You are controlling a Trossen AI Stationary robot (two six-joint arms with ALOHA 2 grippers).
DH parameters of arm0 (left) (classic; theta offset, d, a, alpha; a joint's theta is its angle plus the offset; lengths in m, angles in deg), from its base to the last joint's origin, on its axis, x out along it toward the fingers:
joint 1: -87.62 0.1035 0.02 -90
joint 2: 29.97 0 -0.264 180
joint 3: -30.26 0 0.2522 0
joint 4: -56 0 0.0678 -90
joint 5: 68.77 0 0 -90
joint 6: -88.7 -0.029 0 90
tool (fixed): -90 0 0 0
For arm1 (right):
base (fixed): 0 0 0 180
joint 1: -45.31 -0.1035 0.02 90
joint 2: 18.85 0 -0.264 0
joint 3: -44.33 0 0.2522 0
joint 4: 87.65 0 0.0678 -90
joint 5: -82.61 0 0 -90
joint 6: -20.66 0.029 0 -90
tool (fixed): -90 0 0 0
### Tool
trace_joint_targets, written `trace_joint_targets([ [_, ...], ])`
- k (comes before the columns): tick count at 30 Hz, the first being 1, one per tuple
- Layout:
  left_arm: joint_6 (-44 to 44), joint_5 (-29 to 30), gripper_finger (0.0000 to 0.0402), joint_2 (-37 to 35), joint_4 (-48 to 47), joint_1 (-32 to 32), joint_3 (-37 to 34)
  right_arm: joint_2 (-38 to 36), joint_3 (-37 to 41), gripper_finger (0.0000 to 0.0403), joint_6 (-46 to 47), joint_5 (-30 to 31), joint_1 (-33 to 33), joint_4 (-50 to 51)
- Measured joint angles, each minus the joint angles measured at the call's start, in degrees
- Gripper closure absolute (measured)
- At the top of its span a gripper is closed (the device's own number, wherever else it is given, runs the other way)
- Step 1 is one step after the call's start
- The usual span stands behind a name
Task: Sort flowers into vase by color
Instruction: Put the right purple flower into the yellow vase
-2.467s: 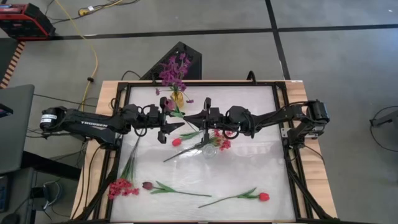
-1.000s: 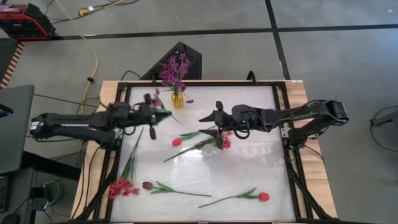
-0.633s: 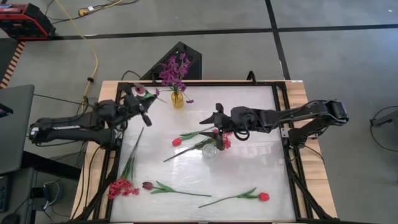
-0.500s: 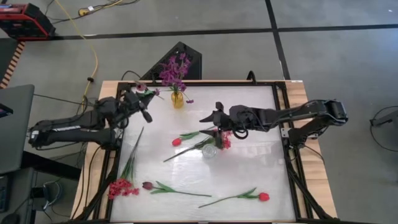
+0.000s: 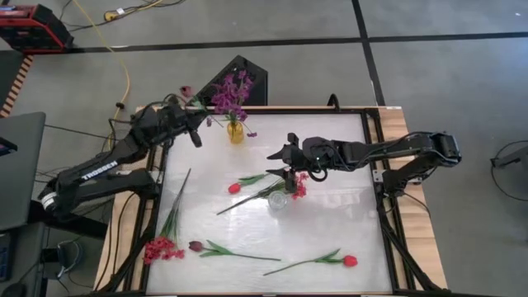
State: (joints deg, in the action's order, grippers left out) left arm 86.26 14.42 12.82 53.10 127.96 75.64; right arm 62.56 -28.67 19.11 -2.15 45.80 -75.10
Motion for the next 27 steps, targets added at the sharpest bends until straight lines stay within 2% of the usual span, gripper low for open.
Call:
trace_joint_targets([
  [10, 2.7, -6.1, 0.0401, 10.3, 9.1, 2.3, 0.0, 0.0, 0.0, 0.0175, 0.5, 0.0, 0.0, 1.5],
  [20, 2.4, -5.2, 0.0401, 7.5, 10.3, 2.3, 0.0, 0.0, 0.0, 0.0175, 1.0, 0.7, 0.0, 3.4],
  [27, 1.5, -3.0, 0.0401, 10.0, 10.9, 2.3, 0.0, 0.0, 0.0, 0.0176, 0.2, 0.8, 0.4, 2.9],
])
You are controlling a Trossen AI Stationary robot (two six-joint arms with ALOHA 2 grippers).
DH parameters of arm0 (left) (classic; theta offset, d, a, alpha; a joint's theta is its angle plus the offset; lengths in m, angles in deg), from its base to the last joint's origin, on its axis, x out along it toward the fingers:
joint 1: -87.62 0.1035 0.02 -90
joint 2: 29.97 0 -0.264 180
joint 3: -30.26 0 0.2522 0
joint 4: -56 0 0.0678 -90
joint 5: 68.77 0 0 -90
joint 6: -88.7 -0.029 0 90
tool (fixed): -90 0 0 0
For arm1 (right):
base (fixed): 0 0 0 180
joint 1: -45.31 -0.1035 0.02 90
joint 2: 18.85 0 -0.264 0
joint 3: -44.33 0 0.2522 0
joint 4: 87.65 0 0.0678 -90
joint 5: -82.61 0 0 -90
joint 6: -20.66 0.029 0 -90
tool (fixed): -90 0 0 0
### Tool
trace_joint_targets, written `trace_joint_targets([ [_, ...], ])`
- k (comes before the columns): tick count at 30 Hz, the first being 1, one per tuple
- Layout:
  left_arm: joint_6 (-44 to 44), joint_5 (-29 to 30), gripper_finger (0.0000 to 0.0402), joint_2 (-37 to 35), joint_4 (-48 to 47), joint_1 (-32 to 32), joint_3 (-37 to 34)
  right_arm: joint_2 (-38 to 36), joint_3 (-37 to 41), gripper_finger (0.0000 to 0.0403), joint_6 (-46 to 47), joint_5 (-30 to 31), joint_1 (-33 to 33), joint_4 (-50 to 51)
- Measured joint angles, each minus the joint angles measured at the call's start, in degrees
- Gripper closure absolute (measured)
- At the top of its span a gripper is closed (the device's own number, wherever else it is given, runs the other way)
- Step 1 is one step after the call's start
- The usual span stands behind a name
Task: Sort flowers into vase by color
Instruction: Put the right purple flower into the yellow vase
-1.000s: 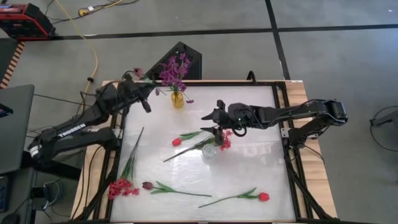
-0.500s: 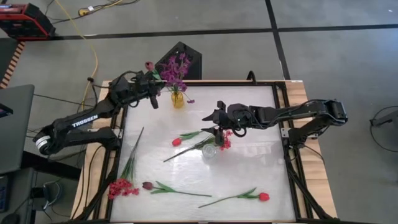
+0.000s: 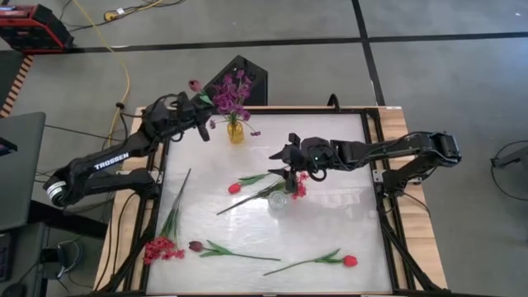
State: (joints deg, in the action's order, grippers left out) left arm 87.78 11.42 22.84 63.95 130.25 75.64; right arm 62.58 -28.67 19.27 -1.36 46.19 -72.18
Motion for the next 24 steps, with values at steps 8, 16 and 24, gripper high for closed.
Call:
trace_joint_targets([
  [8, 0.6, 0.0, 0.0401, 5.4, 3.7, 0.0, 0.0, 0.0, 0.0, 0.018, 0.4, 0.1, 0.0, 0.0],
  [16, 1.6, 0.2, 0.0401, 9.6, 3.1, 0.0, 0.0, 0.0, 0.0, 0.018, 0.9, 0.1, 0.0, 0.0],
  [24, 1.7, 0.4, 0.0401, 15.1, 2.1, 0.0, 0.0, 0.0, 0.0, 0.018, 0.9, 0.1, 0.0, 0.0],
])
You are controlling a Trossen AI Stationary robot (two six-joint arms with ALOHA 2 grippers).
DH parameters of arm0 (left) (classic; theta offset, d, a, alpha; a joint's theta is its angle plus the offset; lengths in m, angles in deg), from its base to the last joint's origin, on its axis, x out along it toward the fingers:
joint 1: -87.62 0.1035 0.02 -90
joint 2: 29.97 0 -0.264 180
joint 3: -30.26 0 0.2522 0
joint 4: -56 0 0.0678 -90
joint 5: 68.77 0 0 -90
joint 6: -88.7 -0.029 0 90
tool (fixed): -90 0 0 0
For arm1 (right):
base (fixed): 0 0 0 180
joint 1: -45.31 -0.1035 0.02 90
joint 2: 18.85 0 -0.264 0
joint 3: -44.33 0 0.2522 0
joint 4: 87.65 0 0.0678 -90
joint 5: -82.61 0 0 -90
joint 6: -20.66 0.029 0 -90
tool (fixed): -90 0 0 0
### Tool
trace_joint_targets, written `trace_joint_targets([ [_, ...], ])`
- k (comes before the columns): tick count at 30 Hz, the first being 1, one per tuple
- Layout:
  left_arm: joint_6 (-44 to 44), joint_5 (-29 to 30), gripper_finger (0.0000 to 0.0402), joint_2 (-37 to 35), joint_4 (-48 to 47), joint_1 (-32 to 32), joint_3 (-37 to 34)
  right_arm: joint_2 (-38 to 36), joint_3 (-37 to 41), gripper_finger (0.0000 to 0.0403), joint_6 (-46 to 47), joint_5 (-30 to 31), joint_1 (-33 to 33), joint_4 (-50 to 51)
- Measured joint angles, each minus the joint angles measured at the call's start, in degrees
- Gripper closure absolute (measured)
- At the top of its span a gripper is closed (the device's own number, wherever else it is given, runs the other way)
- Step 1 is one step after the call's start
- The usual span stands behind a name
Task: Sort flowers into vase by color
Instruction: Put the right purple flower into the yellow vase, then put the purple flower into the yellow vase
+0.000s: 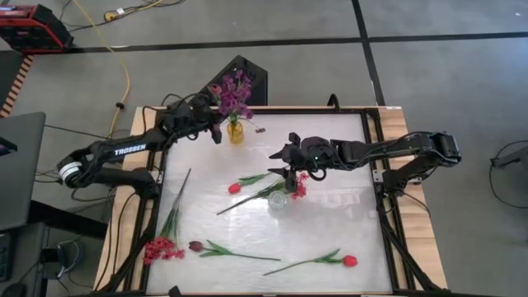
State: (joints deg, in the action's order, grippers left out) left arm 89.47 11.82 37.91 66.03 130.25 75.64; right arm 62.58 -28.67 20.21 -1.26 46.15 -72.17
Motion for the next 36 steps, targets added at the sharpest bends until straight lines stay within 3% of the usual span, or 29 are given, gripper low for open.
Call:
trace_joint_targets([
  [8, 0.0, -0.4, 0.0386, 3.7, -0.6, -0.1, 0.0, 0.0, 0.0, 0.018, 0.2, 0.0, 0.0, 0.0],
  [19, -0.5, -0.3, 0.0281, -0.8, -3.7, -0.2, 0.0, 0.0, 0.0, 0.018, 0.5, 0.0, 0.0, 0.0],
  [26, -0.5, 4.1, 0.0239, -8.3, -12.0, -0.2, 0.0, 0.0, 0.0, 0.018, 0.5, 0.0, 0.0, 0.2],
  [36, 5.3, 3.0, 0.0229, -14.7, -28.3, -0.2, 0.0, 0.0, 0.0, 0.018, 0.4, 0.0, 0.0, 0.5],
])
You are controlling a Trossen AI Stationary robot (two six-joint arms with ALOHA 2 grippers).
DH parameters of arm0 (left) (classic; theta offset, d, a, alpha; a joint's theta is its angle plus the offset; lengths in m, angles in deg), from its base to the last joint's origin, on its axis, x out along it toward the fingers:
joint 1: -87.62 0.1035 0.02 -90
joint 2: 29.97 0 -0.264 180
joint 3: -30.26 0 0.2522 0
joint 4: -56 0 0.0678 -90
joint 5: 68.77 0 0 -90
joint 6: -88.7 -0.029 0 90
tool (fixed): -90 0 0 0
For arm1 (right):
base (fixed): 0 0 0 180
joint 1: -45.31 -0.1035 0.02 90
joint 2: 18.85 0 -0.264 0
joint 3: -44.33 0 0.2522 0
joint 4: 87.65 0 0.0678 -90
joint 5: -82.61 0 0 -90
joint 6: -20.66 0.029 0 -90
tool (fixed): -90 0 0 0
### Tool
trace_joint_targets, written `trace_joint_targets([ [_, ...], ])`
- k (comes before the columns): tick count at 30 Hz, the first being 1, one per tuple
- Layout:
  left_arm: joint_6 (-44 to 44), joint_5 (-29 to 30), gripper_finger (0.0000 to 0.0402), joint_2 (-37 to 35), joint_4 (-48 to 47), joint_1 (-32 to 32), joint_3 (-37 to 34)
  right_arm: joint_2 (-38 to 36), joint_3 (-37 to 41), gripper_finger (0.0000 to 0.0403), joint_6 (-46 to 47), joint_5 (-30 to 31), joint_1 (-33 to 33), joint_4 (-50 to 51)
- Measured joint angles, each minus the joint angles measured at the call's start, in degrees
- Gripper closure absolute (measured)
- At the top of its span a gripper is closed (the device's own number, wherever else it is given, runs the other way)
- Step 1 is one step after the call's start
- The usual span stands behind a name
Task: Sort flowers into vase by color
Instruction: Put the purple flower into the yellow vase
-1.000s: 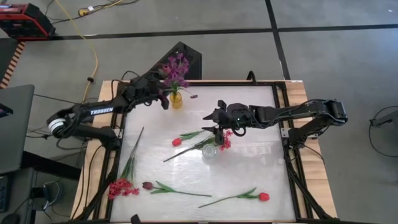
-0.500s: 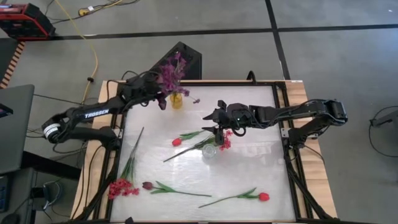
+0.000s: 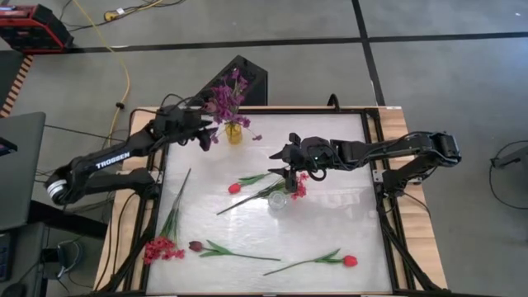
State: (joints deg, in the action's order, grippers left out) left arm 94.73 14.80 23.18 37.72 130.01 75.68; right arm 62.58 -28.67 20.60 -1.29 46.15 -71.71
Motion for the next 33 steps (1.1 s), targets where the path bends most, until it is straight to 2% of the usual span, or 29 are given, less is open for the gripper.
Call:
trace_joint_targets([
  [8, 6.8, -6.7, 0.0229, -1.5, -13.7, -1.6, 0.0, 0.0, 0.0, 0.018, -0.1, 0.0, -0.1, 0.9],
  [16, 8.1, -9.7, 0.0229, -1.5, -16.5, -11.5, 0.0, 0.0, 0.0, 0.018, 1.4, 0.0, -2.2, -0.5],
  [21, 8.2, -9.7, 0.0229, -1.5, -16.9, -19.1, 0.0, 0.4, 0.0, 0.018, 1.1, 0.6, -6.7, -2.5],
  [26, 8.5, -8.8, 0.0229, -1.8, -17.3, -26.4, 0.0, 3.8, -0.1, 0.018, 1.1, 5.3, -12.4, -7.0],
  [33, 9.9, -2.4, 0.0229, -5.6, -17.6, -39.9, 0.0, 13.1, -2.5, 0.018, 1.7, 5.8, -19.1, -16.3],
])
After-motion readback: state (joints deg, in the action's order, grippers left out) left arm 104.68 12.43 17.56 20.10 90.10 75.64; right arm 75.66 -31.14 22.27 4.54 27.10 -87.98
